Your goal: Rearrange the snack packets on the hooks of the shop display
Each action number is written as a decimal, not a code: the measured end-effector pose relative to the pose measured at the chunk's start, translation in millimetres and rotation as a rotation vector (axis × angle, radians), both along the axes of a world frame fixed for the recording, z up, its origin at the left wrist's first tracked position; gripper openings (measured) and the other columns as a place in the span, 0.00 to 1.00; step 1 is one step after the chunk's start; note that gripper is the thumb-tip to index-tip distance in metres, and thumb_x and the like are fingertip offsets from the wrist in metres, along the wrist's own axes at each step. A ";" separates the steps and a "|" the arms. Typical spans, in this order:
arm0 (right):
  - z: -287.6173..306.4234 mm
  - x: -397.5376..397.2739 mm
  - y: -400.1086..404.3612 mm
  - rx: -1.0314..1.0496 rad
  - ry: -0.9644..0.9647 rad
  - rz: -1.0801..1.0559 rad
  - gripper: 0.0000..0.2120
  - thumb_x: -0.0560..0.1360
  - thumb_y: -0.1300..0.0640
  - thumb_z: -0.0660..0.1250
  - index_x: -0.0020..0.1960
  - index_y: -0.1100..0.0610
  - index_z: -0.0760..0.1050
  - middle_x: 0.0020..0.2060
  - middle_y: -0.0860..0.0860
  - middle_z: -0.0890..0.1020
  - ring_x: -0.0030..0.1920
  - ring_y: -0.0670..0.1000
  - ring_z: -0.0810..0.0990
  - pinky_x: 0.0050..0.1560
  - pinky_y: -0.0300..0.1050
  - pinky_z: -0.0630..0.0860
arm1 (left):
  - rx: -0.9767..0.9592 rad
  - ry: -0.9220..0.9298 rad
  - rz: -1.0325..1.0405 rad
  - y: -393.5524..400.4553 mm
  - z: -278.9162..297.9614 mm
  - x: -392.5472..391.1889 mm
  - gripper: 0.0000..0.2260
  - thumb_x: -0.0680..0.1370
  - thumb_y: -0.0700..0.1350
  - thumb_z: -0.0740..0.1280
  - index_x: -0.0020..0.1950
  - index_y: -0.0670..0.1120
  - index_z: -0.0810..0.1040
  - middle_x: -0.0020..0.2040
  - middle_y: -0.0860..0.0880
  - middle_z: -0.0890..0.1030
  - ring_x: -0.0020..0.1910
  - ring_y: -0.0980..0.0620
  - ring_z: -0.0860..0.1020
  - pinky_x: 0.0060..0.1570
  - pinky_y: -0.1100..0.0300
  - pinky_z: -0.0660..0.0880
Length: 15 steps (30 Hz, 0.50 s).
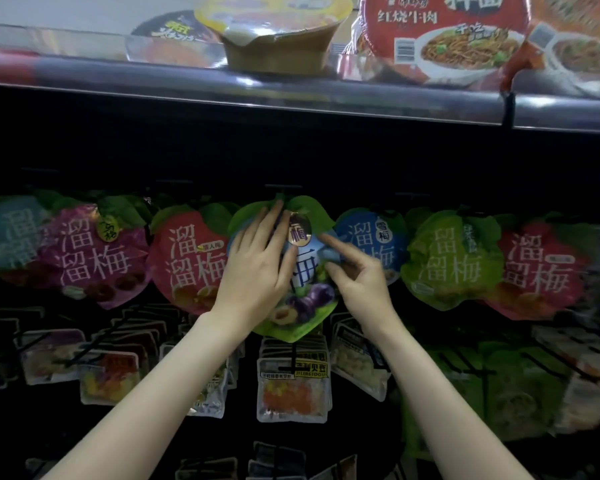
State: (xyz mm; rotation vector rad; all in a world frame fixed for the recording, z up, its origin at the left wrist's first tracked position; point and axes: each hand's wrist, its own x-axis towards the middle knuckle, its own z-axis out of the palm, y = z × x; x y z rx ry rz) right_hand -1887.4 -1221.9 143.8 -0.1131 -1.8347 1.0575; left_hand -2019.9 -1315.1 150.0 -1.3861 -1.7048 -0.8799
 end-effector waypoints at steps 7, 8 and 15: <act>4.7 5.4 5.8 0.050 0.028 -0.016 0.23 0.76 0.69 0.62 0.57 0.41 0.73 0.51 0.43 0.78 0.55 0.35 0.75 0.55 0.28 0.70 | 0.013 0.068 0.057 0.9 7.2 2.6 0.23 0.80 0.51 0.51 0.71 0.41 0.67 0.72 0.43 0.67 0.70 0.45 0.65 0.67 0.57 0.56; 4.4 3.8 6.0 0.047 0.017 -0.013 0.23 0.76 0.69 0.62 0.56 0.41 0.74 0.52 0.44 0.78 0.55 0.35 0.75 0.55 0.28 0.70 | 0.018 0.077 0.066 0.9 7.2 1.6 0.23 0.80 0.51 0.52 0.71 0.41 0.67 0.72 0.43 0.67 0.70 0.45 0.65 0.67 0.57 0.56; 7.3 2.0 5.5 0.003 0.043 0.018 0.22 0.76 0.69 0.62 0.56 0.41 0.75 0.53 0.44 0.79 0.57 0.38 0.76 0.57 0.31 0.71 | 0.014 0.086 0.051 -1.7 15.8 -1.5 0.24 0.81 0.51 0.49 0.72 0.39 0.64 0.73 0.43 0.64 0.73 0.51 0.57 0.69 0.61 0.48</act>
